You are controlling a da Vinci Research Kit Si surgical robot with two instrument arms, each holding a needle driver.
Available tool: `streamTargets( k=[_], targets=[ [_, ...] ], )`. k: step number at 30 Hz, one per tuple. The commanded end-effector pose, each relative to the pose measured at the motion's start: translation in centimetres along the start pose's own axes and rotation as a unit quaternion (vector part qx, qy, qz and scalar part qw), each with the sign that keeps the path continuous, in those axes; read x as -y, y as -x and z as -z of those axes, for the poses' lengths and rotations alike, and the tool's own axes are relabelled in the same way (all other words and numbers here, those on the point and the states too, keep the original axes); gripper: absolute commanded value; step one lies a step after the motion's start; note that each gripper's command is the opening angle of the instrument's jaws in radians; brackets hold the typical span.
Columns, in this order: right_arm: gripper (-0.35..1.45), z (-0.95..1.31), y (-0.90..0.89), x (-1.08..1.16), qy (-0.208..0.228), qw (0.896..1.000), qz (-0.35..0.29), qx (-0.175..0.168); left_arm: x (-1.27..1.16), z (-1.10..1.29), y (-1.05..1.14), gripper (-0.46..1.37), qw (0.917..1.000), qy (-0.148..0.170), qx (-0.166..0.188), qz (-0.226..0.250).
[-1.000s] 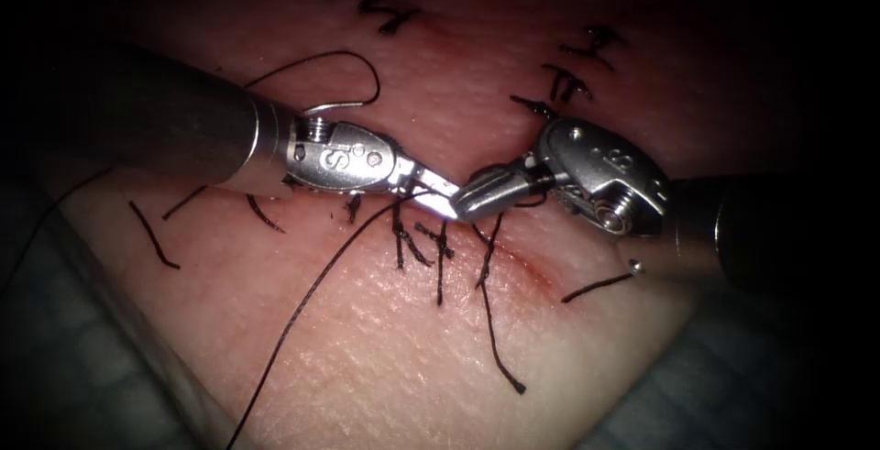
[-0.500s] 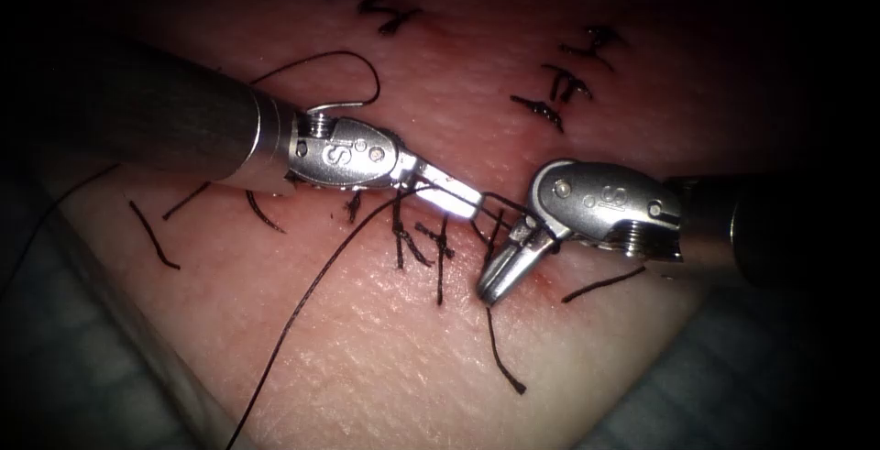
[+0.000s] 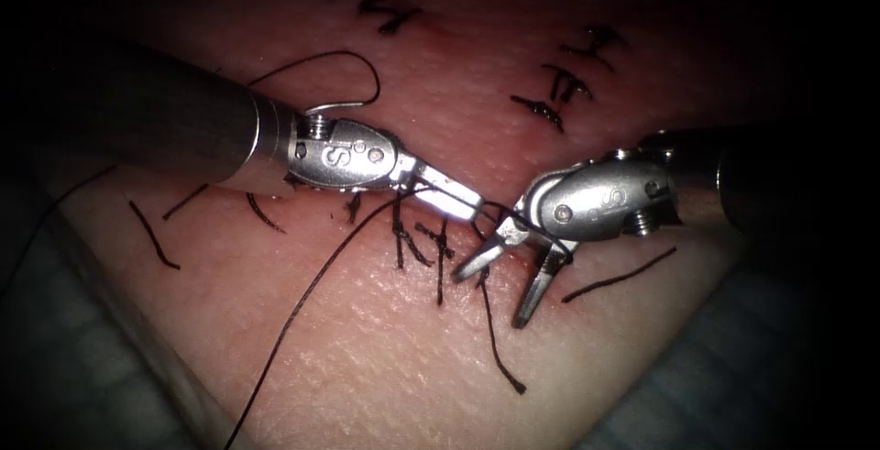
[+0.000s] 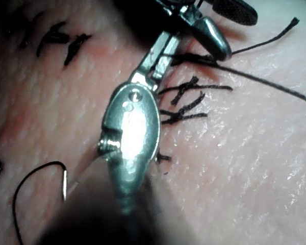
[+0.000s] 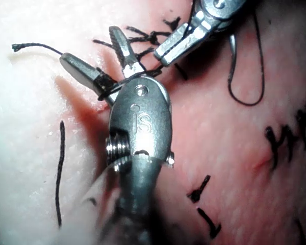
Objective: Wound Closure
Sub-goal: Pick up the tail of the suture with right jaws
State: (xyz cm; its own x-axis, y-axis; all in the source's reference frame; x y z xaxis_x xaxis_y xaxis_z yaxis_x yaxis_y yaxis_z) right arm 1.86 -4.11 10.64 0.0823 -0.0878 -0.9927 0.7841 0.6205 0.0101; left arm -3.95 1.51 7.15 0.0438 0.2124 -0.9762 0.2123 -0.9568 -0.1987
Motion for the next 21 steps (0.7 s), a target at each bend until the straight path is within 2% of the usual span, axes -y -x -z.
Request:
streamTargets(
  k=[1, 6, 15, 21],
  targets=[
    [1.20, -0.07, 0.04, 0.02, -0.006, 1.000, 0.003, 0.009, 0.00, 0.00, 0.00, -0.35, 1.0000, 0.005, 0.000, 0.000],
    [1.21, -0.24, 0.09, 0.13, -0.017, 1.000, 0.015, 0.015, -0.02, 0.02, 0.00, -0.35, 1.0000, 0.006, -0.001, 0.003],
    [1.20, -0.29, 0.05, 0.23, -0.033, 0.999, 0.023, 0.025, -0.04, 0.03, 0.00, -0.35, 1.0000, 0.007, -0.001, 0.005],
    [1.18, -0.43, 0.00, 0.30, -0.044, 0.998, 0.030, 0.023, -0.09, 0.07, 0.00, -0.35, 0.9999, 0.010, -0.002, 0.008]
  ],
)
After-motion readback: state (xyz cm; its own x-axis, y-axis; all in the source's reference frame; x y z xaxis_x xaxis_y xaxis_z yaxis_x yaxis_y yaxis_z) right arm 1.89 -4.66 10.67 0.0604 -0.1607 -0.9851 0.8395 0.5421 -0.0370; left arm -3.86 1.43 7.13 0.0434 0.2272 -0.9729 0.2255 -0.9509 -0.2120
